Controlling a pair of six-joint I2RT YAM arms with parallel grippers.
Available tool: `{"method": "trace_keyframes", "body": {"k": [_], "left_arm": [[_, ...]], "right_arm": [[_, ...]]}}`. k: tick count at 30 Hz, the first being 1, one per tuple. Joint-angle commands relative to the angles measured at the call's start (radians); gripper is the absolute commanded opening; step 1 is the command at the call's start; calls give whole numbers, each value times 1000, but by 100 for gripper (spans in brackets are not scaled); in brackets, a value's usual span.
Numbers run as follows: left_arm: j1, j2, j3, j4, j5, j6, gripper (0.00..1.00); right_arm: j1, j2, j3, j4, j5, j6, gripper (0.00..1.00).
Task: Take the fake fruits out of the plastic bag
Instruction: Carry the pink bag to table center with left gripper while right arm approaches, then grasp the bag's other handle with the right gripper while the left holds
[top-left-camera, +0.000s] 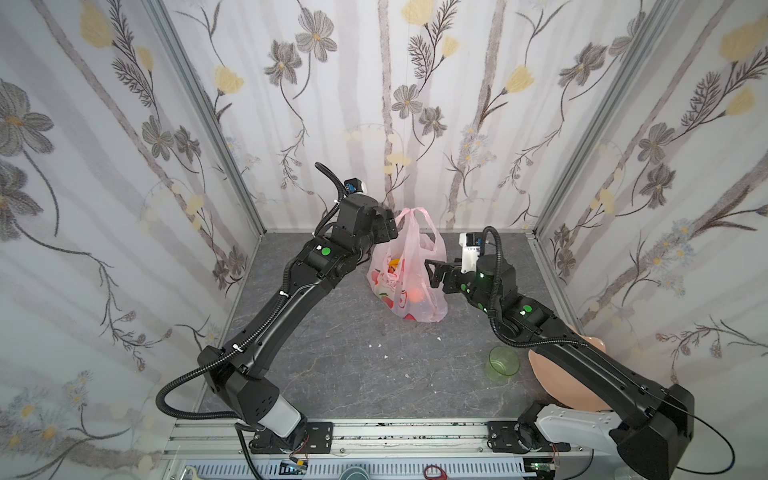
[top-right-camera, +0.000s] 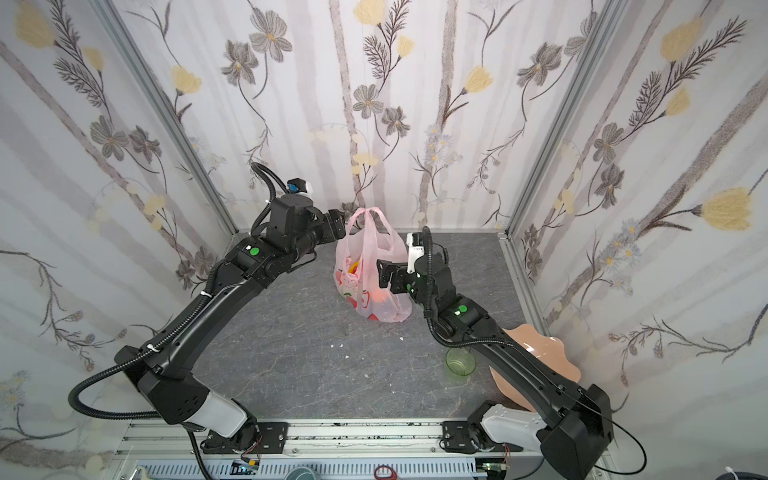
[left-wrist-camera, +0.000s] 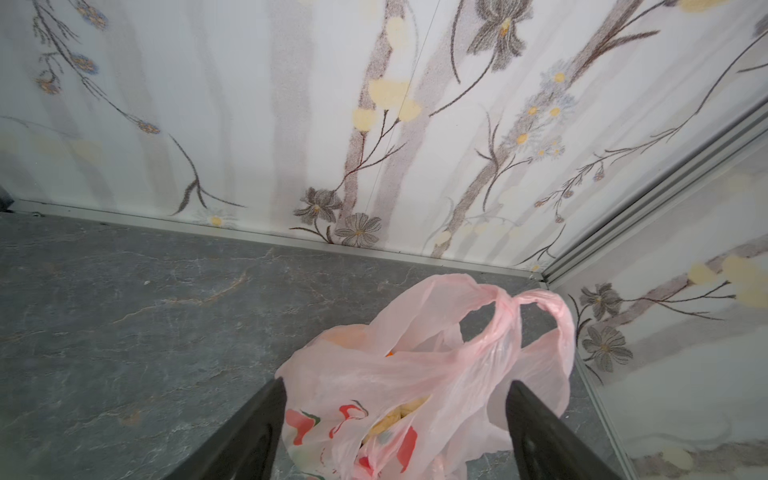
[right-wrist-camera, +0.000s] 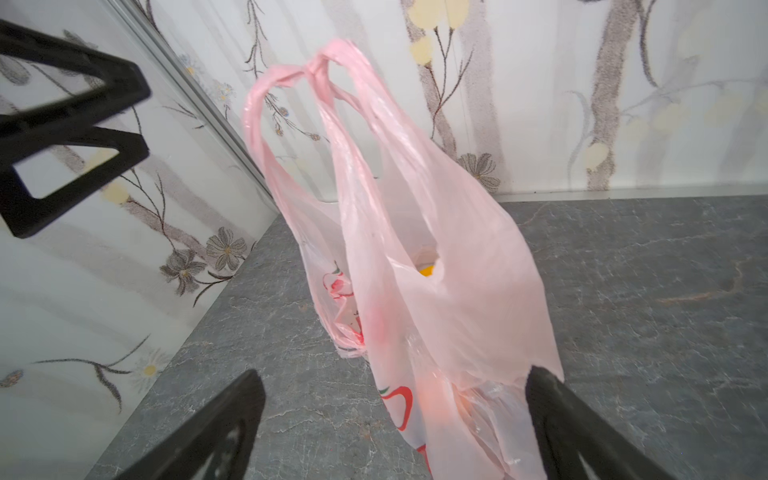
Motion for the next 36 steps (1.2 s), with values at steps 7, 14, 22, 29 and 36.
{"method": "trace_keyframes", "body": {"k": [7,14,22,29,36], "left_arm": [[66,-99,-211,100,42,14,85],[108,-152,-353,199,116,11,85],[109,-111,-357,257,322,73,83],[74,-48,-297,270,334,95,82],[74,84,-183,270,358,86,82]], "right_arm": [[52,211,249,-84,74,-14,87],[41,396,443,-170,120,-43,77],[-12,577,626,-236,137,-57,74],[-29,611,674,-283,106,-62,34],[-12,452,441,-150,31,-46,17]]}}
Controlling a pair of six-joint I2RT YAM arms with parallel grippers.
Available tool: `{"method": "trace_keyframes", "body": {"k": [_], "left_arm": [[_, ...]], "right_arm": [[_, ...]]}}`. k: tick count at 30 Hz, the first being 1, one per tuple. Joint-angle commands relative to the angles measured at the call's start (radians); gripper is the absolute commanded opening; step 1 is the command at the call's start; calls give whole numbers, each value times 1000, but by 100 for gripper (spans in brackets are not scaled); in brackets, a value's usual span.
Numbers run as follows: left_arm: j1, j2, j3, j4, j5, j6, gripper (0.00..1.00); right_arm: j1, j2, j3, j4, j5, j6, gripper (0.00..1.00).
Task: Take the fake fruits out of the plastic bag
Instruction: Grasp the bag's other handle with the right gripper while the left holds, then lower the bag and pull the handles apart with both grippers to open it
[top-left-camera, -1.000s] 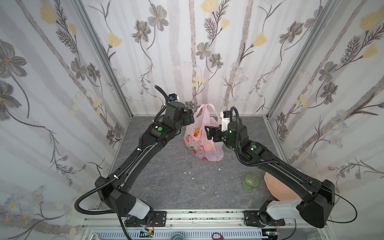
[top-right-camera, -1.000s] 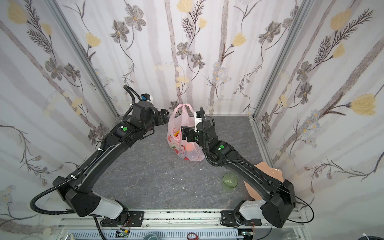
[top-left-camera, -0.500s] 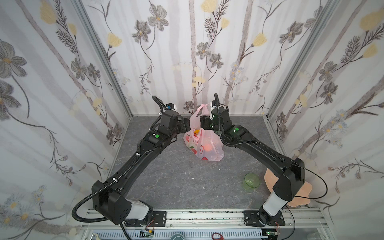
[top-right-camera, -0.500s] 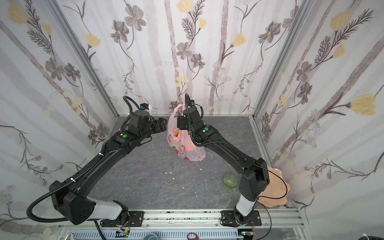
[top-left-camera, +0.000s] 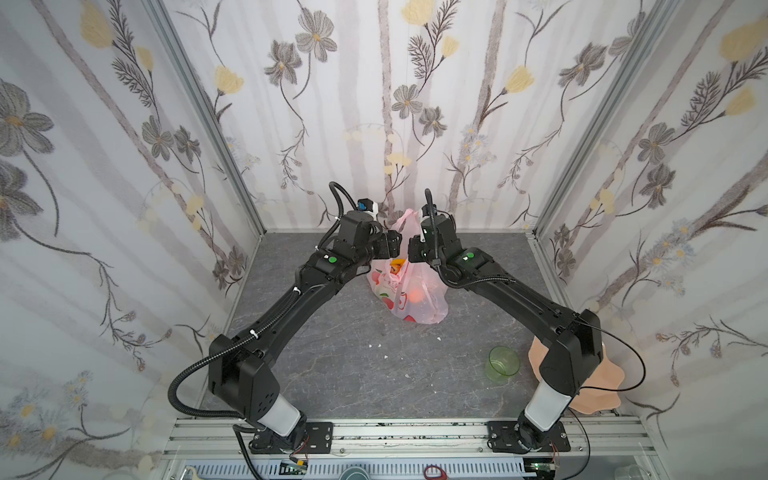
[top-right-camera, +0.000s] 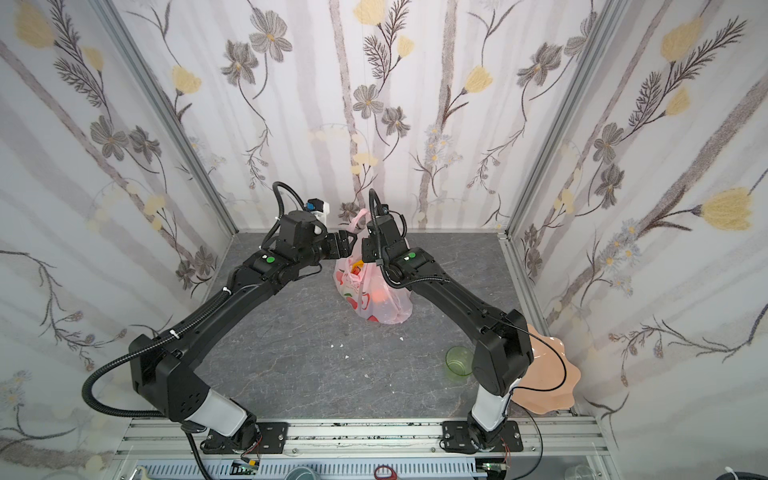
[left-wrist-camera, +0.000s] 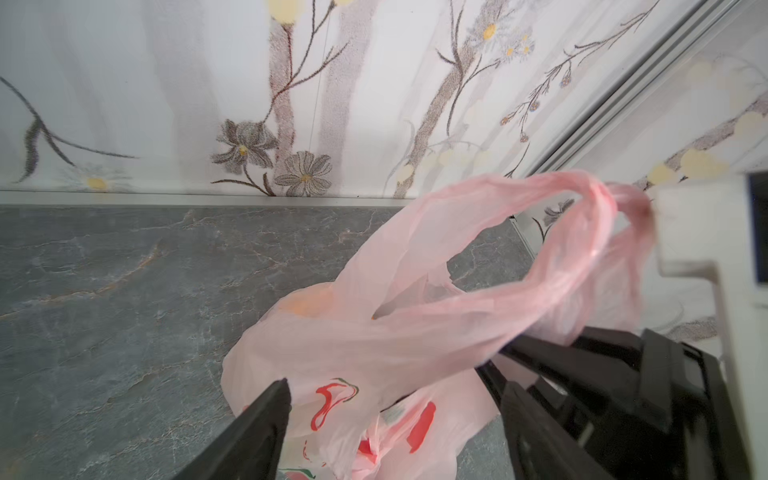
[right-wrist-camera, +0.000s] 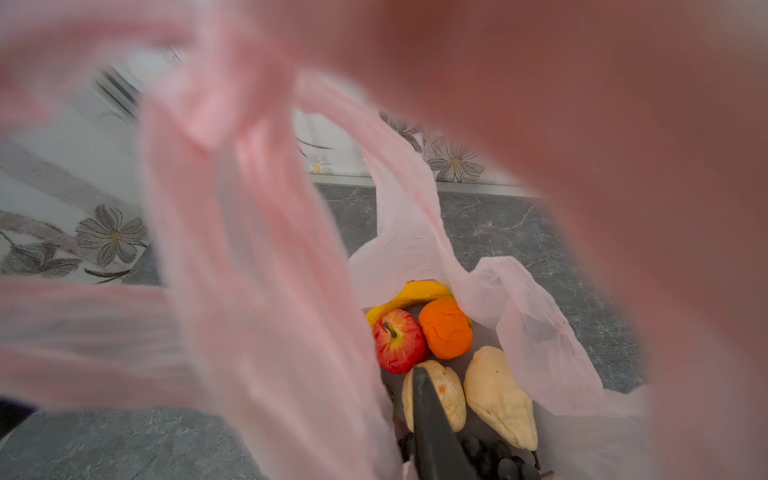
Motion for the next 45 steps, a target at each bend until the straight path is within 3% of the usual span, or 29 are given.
{"method": "trace_keyframes", "body": {"k": [1,5,7,12,18,24,30,35,40,43,45], "left_arm": [[-2,65,64,31,36,1,81],[-3,159,164,31,102,-19,73],[0,189,193,28,75,-47,62],[60,242,229,27,46,-200,21],[108,233,277,25,-26,-333,1],[103,67,120,34,-123,-471,0],[7,-197,-212,98,-272,-559,0],[23,-326,-506,104,-282,-632,0],[155,-443,-750,119,-215,-661,0],[210,-422,-794,123,-160,-607,0],[245,-362,-784,122,-56,-564,0]], "right_arm": [[8,-67,-91,104,-49,13,16],[16,-133,-184,144,-60,34,15],[16,-155,-214,148,-57,38,14],[-30,-208,-261,154,-2,7,13],[-169,-219,-176,161,-67,-77,12],[-199,-271,-210,162,-123,-62,12],[-197,-446,-455,229,-218,32,10],[-160,-552,-663,284,-256,118,6],[-171,-596,-863,293,-169,175,0],[-216,-592,-930,272,-117,216,0],[-252,-591,-952,268,-134,248,0]]}}
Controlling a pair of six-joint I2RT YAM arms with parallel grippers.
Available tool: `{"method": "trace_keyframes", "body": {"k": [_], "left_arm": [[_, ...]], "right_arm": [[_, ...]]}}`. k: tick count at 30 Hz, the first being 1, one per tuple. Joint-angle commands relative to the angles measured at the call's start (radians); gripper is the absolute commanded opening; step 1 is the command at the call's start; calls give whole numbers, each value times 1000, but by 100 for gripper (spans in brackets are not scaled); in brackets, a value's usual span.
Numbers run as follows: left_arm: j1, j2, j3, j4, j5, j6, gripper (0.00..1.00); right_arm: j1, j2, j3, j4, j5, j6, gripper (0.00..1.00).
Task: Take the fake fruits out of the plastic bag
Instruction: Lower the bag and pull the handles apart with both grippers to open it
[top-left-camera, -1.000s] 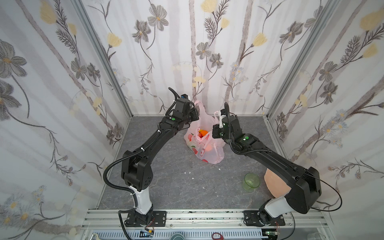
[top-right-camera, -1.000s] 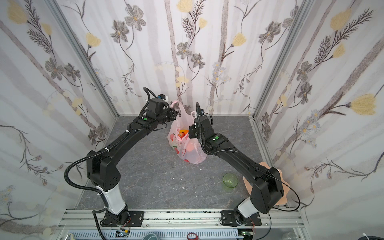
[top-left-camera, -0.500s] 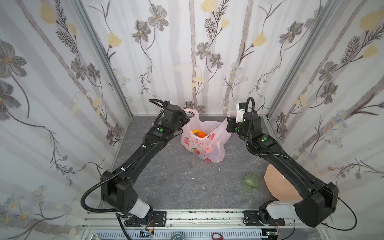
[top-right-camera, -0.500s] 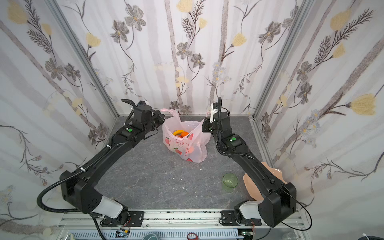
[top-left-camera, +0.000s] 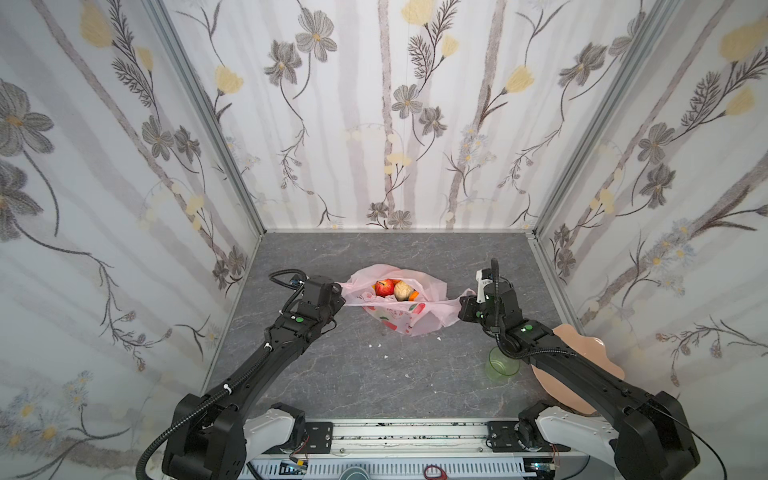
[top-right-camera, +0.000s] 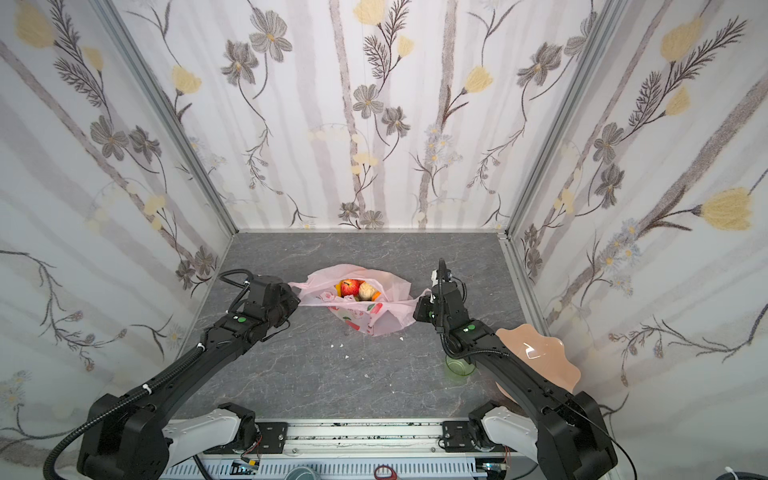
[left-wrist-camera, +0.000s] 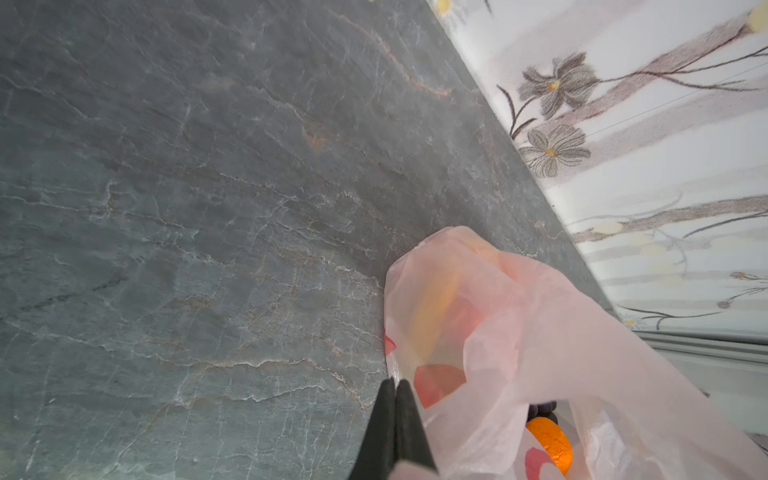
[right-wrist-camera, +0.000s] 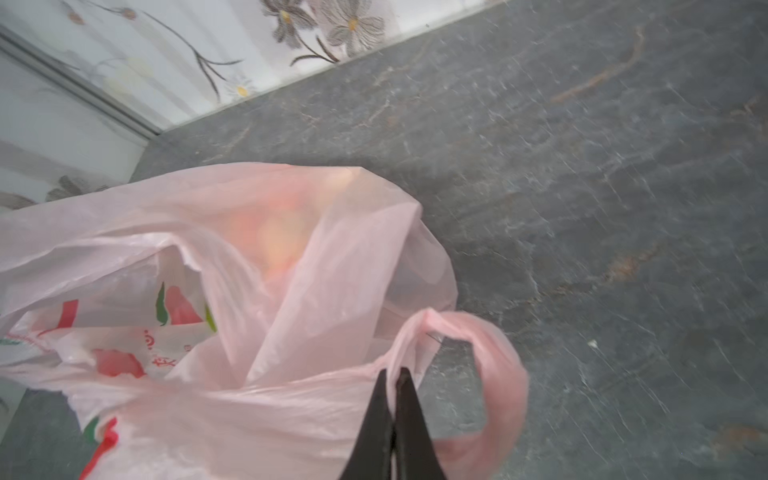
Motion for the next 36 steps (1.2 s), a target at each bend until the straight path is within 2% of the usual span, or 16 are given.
{"method": "trace_keyframes", "body": {"k": [1,2,4,5,7,10,13,17,26,27,29,32,36], "left_arm": [[34,70,23,26,145,90,0],[8,97,56,8,147,127,4],[-89,104,142,-77,37,211,12],[-128,107,196,-126,-8,231,20],[-142,101,235,-170,11,226,34],[-158,67,224,-200,-3,208,50],[-176,15,216,-265,-39,194,61],[-208,-56,230,-363,-100,179,68],[-248,-136,391,-627,-249,175,78],[-250,-134,423,-655,-255,170,82],[-301,-104,533,-751,-300,144,88],[-439,-29,682,-868,-390,100,88],[-567,92,744,-852,-391,70,85]], "right_arm": [[-36,-2,-19,27,37,67,0],[-29,-9,-11,27,33,59,0],[-6,-29,9,27,44,44,0],[14,-42,19,27,64,33,0],[47,-62,37,27,96,12,0],[69,-70,53,30,106,-5,0],[89,-69,60,33,114,-14,0],[118,-60,66,38,124,-19,0],[158,-38,81,40,154,-31,0],[161,-37,83,40,155,-32,0],[169,-33,90,33,166,-37,0],[181,-31,94,17,181,-42,0],[198,-30,94,20,203,-37,0]]}}
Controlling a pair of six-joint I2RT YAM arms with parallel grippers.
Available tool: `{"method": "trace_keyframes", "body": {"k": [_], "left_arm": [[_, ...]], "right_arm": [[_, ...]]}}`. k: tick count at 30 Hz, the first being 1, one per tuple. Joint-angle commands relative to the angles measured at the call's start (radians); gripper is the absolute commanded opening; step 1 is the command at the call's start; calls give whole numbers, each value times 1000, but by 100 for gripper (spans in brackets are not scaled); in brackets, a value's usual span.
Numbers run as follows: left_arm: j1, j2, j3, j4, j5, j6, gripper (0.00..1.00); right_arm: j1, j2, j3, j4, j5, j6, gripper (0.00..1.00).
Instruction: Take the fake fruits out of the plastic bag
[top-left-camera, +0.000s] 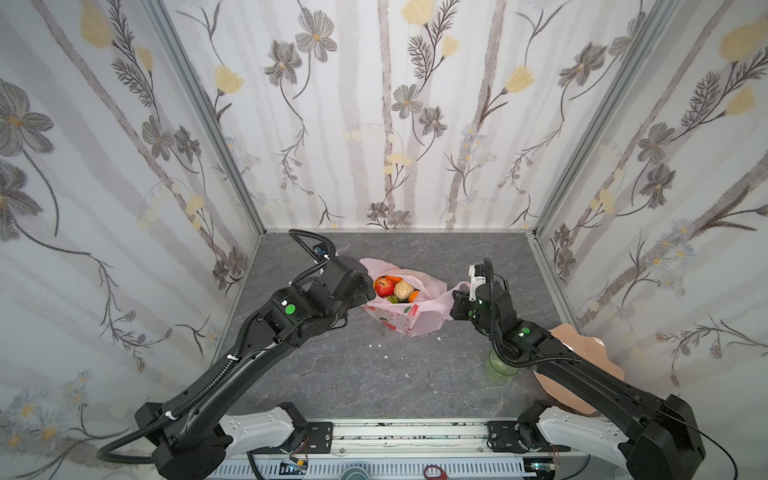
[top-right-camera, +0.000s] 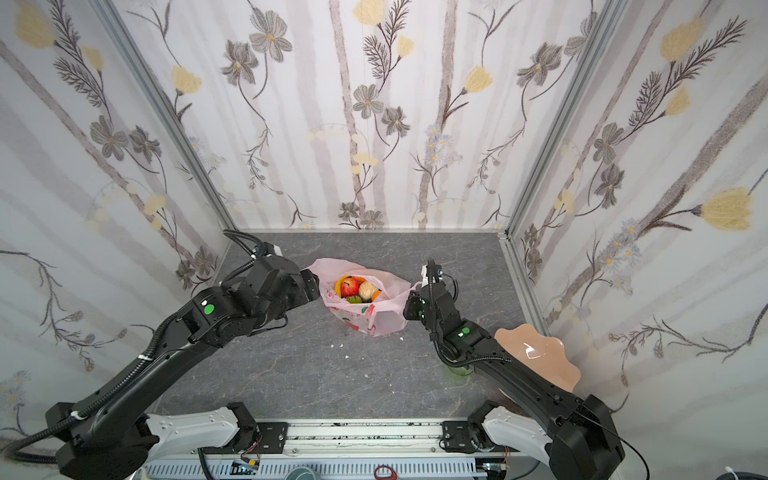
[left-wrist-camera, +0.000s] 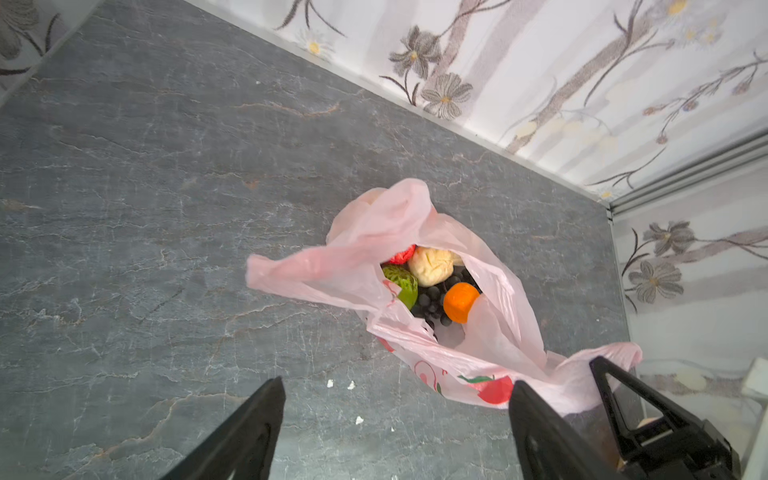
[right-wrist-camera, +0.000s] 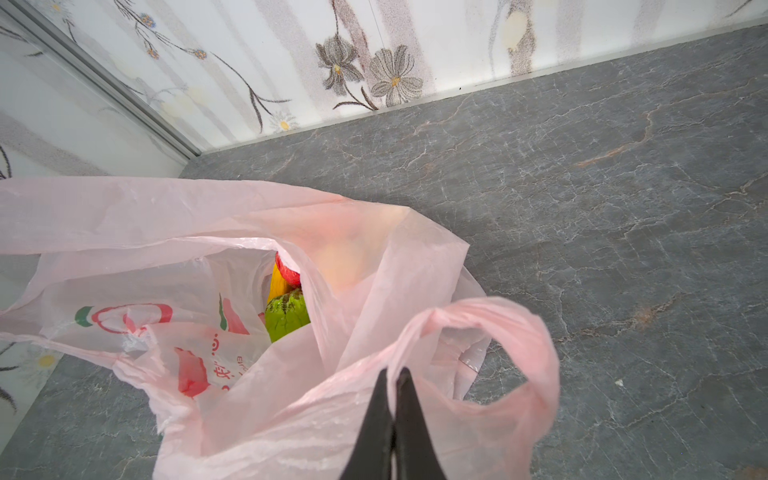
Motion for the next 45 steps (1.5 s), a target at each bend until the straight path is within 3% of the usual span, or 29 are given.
{"method": "trace_keyframes", "body": {"k": [1,6,11,18,21,28,37,42,45], "left_arm": [[-72,115,45,-64,-61,-39,85],[-102,360,172,-48,-133,28,85],[-52,579,274,-50,-165,101,87],[29,643,186,-56,-266,61,91],[65,655,147,-26,-261,67,96],[165,679,99,134,-147,163,95],[264,689,13,349,84,228,77],[266,692,-40,468,218,240,72],[265,693,-57,505,260,241,63]], "right_arm": [[11,7,9,18,33,-4,0],[44,5,10,28,49,10,0],[86,-11,2,32,76,11,0],[112,-22,-25,43,88,11,0],[117,-14,-25,48,89,5,0],[138,5,-11,49,89,-7,0],[134,-14,-37,18,175,5,0],[122,-14,-40,16,168,7,0],[122,-4,-35,20,162,11,0]]}}
